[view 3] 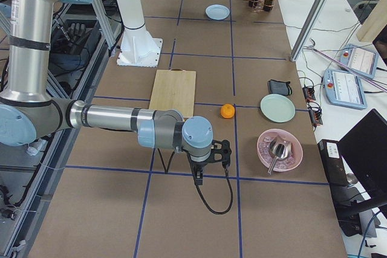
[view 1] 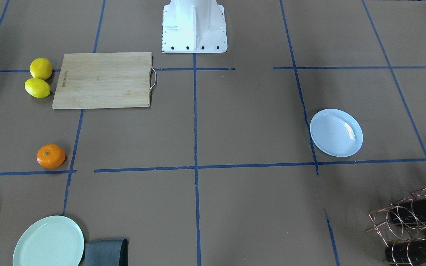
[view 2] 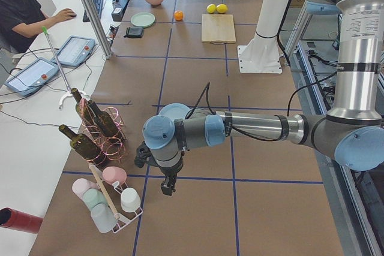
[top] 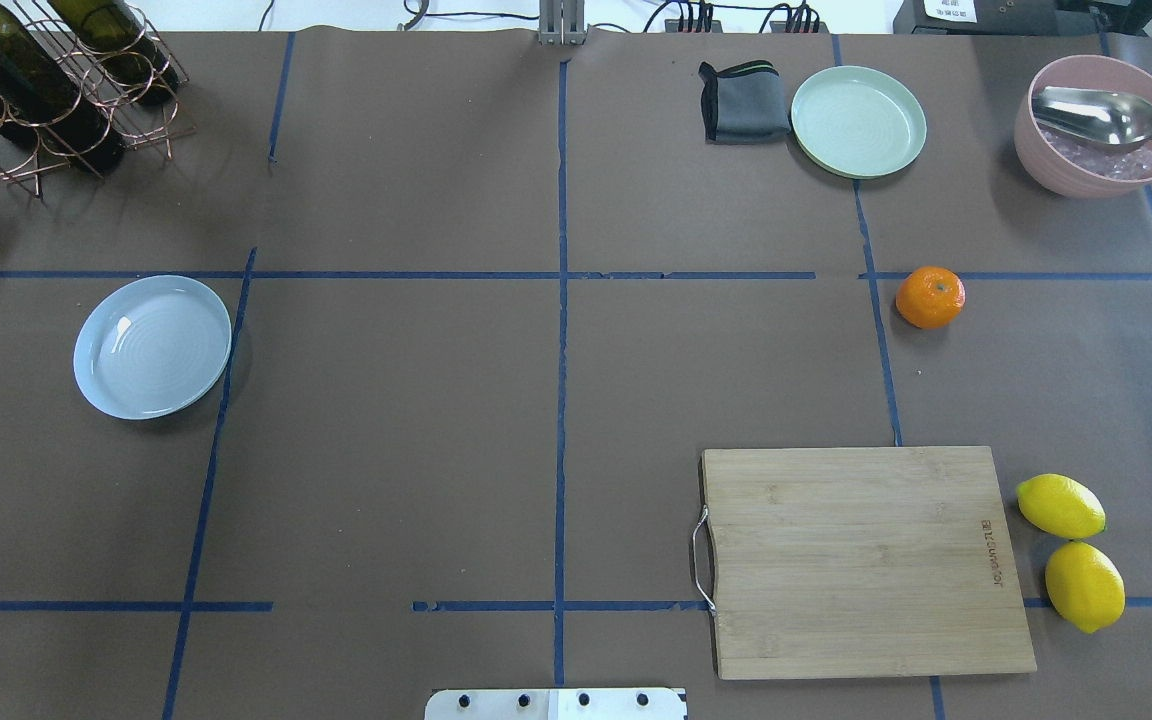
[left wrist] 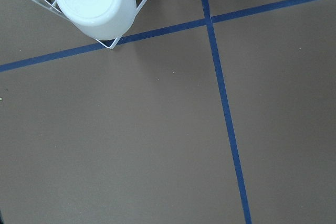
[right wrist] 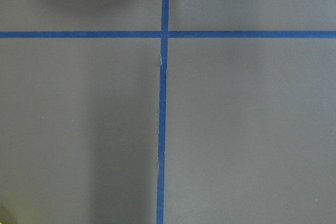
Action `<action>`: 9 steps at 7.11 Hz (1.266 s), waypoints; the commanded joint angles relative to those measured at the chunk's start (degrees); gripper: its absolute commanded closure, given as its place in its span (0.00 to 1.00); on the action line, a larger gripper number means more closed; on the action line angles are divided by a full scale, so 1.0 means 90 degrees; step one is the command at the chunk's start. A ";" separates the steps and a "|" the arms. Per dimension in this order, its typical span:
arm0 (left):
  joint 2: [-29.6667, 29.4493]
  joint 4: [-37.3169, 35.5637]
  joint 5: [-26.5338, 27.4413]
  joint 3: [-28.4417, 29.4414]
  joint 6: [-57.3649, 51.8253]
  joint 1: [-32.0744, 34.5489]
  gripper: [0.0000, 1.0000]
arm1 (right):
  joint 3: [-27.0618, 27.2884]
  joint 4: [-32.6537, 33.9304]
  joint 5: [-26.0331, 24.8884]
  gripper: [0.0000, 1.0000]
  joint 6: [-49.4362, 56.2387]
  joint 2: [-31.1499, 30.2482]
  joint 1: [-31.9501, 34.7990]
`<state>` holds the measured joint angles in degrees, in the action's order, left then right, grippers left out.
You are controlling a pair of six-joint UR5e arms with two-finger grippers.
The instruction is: Pick orange to plate
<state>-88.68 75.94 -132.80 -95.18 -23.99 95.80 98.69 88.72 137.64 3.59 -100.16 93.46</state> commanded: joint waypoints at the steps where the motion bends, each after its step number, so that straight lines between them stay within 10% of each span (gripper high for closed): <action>1: -0.0077 0.0010 0.0000 -0.0020 -0.0010 0.0000 0.00 | 0.0011 -0.0014 0.0009 0.00 0.0011 0.0044 -0.0043; 9: -0.0664 0.2002 -0.0146 -0.0372 0.0573 -0.1295 0.00 | 0.0744 -0.0014 0.0545 0.00 -0.0076 0.0269 -0.0043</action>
<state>-94.03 93.20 -133.60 -98.42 -21.45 87.86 105.17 88.76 141.31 2.99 -97.99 93.08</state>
